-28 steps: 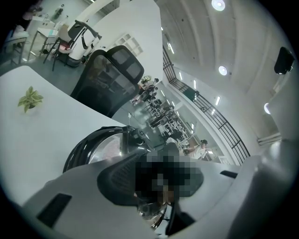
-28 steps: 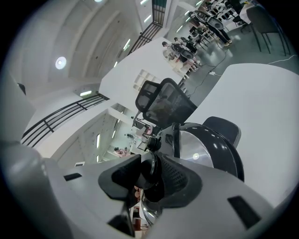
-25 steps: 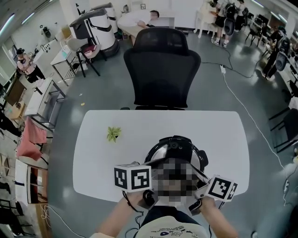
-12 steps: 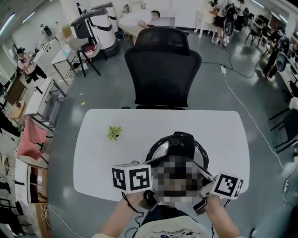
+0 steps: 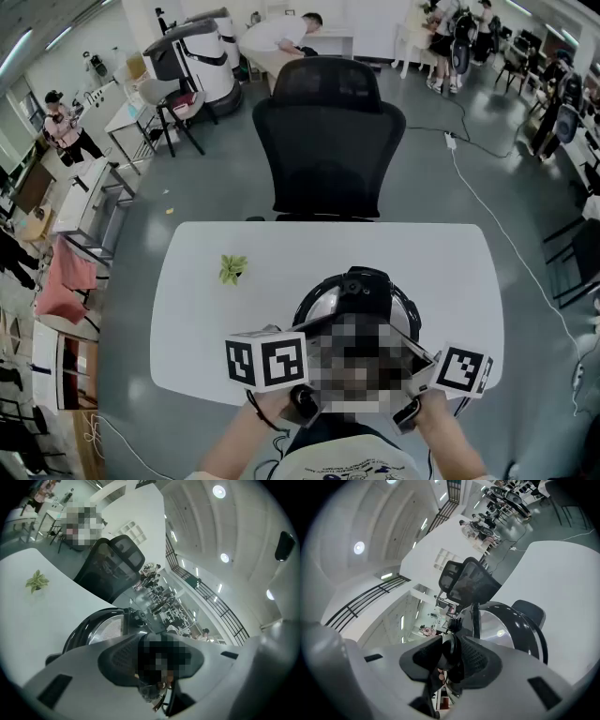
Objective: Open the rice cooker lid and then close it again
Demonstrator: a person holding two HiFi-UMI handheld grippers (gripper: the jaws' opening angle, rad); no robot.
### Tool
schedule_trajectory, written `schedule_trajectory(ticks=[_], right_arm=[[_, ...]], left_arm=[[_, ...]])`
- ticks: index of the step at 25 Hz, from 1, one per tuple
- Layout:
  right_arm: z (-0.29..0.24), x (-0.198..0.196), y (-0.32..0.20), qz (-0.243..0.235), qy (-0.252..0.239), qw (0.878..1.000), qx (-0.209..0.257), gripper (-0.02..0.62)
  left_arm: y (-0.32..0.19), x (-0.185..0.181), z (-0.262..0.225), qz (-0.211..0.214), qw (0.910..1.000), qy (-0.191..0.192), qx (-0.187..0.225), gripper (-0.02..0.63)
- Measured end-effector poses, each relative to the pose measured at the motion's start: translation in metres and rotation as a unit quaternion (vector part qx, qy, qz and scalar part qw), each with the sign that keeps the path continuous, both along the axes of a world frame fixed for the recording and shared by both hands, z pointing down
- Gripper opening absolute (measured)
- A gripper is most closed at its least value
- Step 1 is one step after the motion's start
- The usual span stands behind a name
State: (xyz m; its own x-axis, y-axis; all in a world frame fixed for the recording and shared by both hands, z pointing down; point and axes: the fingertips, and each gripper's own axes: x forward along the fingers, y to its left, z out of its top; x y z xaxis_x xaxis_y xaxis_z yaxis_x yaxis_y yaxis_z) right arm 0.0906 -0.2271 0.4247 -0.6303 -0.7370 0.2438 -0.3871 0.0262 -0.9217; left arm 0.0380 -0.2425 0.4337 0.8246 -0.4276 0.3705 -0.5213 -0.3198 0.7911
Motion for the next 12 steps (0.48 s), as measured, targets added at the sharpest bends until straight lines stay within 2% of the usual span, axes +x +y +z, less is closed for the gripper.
schedule_trajectory(ticks=[12], right_arm=[[-0.018,0.03,0.016,0.015,0.011,1.0,0.017,0.135]], left_arm=[[0.013,0.028,-0.019,0.01,0.9997,0.01,0.018,0.153]])
